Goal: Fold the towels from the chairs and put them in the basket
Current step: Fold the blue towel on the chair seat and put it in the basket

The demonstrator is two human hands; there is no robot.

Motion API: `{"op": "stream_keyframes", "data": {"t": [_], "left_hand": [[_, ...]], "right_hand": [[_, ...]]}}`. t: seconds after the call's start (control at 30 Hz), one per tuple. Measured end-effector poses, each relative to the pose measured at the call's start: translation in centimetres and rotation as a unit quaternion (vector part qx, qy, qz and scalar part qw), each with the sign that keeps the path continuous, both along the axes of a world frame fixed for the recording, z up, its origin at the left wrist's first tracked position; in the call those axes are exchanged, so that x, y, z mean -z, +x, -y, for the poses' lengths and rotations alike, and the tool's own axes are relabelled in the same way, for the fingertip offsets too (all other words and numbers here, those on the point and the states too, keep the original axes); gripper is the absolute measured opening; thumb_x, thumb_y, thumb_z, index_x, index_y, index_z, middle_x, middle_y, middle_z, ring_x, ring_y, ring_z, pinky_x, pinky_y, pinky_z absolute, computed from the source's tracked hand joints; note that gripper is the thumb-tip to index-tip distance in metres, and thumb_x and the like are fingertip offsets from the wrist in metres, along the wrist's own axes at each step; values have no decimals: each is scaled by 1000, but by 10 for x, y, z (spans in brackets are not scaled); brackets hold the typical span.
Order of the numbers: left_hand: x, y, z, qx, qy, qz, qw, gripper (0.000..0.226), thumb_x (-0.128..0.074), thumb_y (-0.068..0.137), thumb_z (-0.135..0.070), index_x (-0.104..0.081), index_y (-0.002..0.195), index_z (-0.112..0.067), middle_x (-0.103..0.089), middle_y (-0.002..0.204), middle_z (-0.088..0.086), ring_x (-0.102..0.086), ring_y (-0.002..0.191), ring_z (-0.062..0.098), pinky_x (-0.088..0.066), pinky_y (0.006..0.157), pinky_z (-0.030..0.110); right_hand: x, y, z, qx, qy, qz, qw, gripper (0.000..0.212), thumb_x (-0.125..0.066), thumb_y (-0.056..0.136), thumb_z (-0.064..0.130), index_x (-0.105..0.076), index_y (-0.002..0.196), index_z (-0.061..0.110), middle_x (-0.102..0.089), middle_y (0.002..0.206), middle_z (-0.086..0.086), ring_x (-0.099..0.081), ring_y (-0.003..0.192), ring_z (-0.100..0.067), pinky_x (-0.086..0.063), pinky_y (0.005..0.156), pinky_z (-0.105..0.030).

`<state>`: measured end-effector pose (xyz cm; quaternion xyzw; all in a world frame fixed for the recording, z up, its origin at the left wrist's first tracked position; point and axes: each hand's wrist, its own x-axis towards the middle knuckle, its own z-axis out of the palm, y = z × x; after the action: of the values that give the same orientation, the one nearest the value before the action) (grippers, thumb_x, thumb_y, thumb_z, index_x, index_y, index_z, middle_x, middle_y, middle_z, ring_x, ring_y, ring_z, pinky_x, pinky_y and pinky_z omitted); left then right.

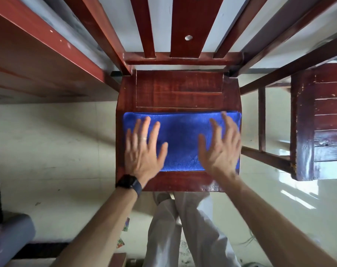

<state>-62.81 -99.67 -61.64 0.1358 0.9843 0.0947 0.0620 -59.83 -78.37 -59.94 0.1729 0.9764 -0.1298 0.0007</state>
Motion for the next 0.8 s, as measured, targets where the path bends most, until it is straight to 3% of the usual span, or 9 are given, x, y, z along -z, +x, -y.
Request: {"op": "stream_keyframes", "data": {"t": [0.1, 0.17, 0.23, 0.37, 0.5, 0.63, 0.8], "left_hand": [[20, 8, -15, -76, -9, 50, 996, 66, -44, 96, -51, -28, 156, -26, -14, 165, 10, -10, 152, 36, -12, 120, 58], [31, 0, -9, -128, -23, 50, 990, 64, -38, 98, -52, -24, 157, -29, -11, 166, 10, -7, 152, 37, -13, 118, 61], [38, -4, -1, -116, -46, 45, 991, 66, -34, 98, -55, -20, 157, -31, -8, 166, 10, -5, 152, 36, -12, 118, 60], [36, -12, 0, -119, -34, 43, 991, 71, -40, 95, -55, -22, 157, -25, -9, 166, 9, -5, 153, 35, -8, 118, 59], [26, -56, -6, -5, -50, 63, 997, 67, -42, 94, -47, -28, 154, -20, -11, 166, 4, -7, 153, 28, -6, 118, 63], [6, -100, -56, 118, -95, 36, 988, 66, -49, 89, -33, -33, 153, -29, -10, 166, 4, -9, 153, 27, -6, 118, 64], [-7, -95, -125, 129, -83, 89, 984, 78, -52, 88, -11, -23, 155, -39, 0, 167, 2, -1, 153, 28, 1, 117, 62]], "right_hand": [[20, -2, 21, -107, 0, 68, 992, 59, -46, 99, 49, -38, 154, 27, -23, 166, -5, -20, 153, -26, -20, 119, -57], [35, -12, 7, -103, 9, 101, 989, 64, -39, 99, 60, -27, 157, 35, -15, 168, -2, -11, 155, -22, -9, 122, -59], [44, -17, -13, -98, 19, 119, 988, 67, -30, 98, 67, -21, 158, 38, -10, 169, -2, -5, 155, -21, -4, 122, -59], [44, -16, -26, -19, 9, 116, 993, 67, -27, 100, 65, -17, 159, 36, -9, 169, -1, -4, 155, -21, -1, 120, -62], [35, 16, -20, 72, 5, 136, 988, 72, -33, 97, 67, -18, 159, 33, -14, 168, -1, -10, 155, -20, -6, 120, -63], [12, 68, 1, 138, -15, 173, 975, 81, -47, 92, 64, -22, 159, 25, -24, 163, -4, -23, 149, -26, -20, 117, -60], [-9, 98, 20, 163, -81, 215, 959, 79, -53, 85, 56, -35, 153, 20, -40, 147, -7, -37, 134, -29, -32, 106, -49]]}}
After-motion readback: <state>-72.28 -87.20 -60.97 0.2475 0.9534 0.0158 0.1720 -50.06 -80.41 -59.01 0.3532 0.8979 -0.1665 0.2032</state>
